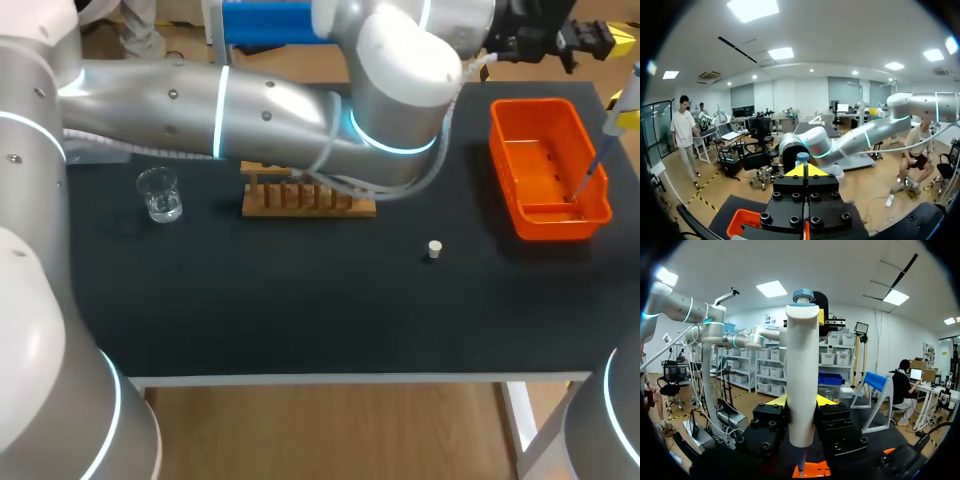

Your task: Invert the test tube, pick up the pipette, mount the tip to pipette, aspirate from beaker and dispense into the tube, eject the tip, return the pipette, and cap with the stopper.

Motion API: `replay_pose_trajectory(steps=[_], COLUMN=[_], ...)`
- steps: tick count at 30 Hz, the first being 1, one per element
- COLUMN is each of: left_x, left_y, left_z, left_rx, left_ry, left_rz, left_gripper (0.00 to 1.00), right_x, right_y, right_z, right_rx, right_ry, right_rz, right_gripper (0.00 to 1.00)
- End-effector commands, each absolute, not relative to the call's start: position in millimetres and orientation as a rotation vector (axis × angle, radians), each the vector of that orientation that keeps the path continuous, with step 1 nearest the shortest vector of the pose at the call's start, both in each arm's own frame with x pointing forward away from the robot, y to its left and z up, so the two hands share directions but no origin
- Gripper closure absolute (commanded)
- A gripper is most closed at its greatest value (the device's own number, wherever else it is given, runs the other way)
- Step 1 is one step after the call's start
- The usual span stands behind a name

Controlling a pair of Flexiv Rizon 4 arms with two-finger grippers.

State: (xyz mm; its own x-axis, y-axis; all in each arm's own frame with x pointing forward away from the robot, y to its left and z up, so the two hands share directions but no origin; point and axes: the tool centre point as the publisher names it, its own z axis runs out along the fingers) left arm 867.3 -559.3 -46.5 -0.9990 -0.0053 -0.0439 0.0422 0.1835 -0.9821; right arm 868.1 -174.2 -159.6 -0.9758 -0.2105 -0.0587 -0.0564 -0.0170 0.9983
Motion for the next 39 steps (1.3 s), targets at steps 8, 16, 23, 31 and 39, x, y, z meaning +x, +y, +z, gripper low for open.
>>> replay_pose_trajectory(steps=[8,16,23,31,39], left_x=[867.8,869.6,872.2,873.4,873.8], left_y=[-579.5,-584.3,-584.8,-586.0,-584.8], left_z=[-53.4,-60.2,-64.0,-71.3,-74.5], left_rx=[0.056,0.049,0.042,0.004,-0.013], left_ry=[2.310,2.328,2.343,2.383,2.389], left_rz=[-2.094,-2.111,-2.118,-2.119,-2.116], left_gripper=[1.00,1.00,1.00,1.00,1.00], right_x=[869.0,869.0,869.0,869.0,869.0], right_y=[-175.7,-175.7,-175.7,-175.7,-175.7], right_z=[-159.5,-159.5,-159.5,-159.5,-159.5], right_rx=[0.294,0.294,0.294,0.294,0.294], right_ry=[-2.122,-2.122,-2.122,-2.122,-2.122], right_rz=[-2.143,-2.143,-2.143,-2.143,-2.143], right_gripper=[1.00,1.00,1.00,1.00,1.00])
